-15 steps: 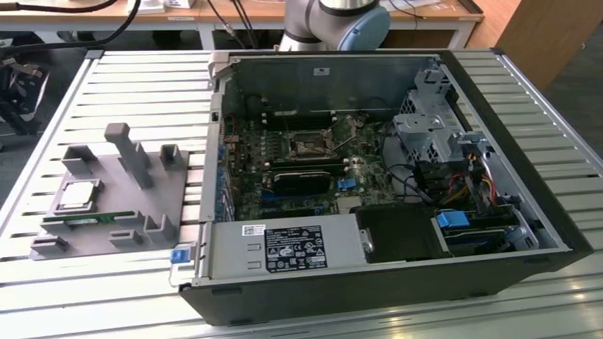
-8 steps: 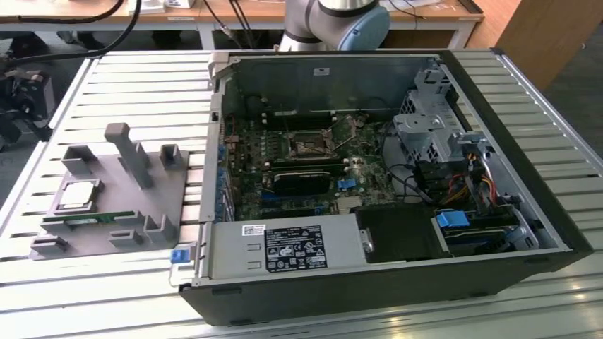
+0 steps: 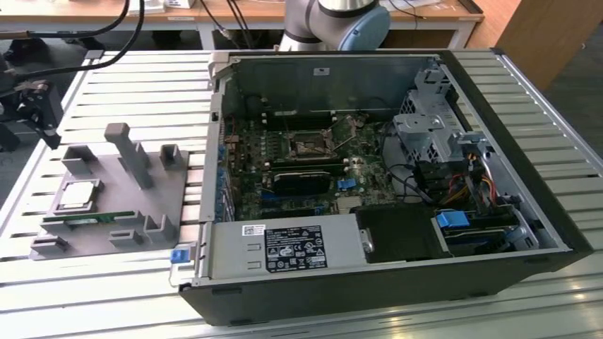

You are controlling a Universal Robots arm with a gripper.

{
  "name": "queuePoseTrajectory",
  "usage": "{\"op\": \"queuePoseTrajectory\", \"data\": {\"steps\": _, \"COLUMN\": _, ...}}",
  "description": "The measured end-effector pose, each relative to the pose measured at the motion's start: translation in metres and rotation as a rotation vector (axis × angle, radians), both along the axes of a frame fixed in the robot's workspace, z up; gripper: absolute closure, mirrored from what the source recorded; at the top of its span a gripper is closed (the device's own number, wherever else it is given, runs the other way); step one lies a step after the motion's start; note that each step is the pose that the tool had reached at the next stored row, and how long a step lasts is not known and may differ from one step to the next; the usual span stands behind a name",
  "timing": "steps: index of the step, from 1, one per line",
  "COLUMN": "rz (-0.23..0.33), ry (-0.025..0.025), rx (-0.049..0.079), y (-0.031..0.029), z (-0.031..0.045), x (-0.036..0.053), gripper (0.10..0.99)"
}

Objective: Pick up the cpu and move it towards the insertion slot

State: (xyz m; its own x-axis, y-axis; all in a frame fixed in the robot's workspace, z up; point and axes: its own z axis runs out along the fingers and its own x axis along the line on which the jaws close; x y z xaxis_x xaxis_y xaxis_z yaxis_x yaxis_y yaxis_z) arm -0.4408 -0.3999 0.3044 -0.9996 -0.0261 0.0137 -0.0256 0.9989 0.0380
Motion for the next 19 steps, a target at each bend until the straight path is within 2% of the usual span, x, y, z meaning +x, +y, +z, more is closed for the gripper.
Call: {"op": "queuePoseTrajectory", "data": {"steps": 19, "rz": 0.001, "ry": 0.0049, "rx": 0.0, "y": -0.0018, "z": -0.0218, "x": -0.0001, "gripper": 0.498}}
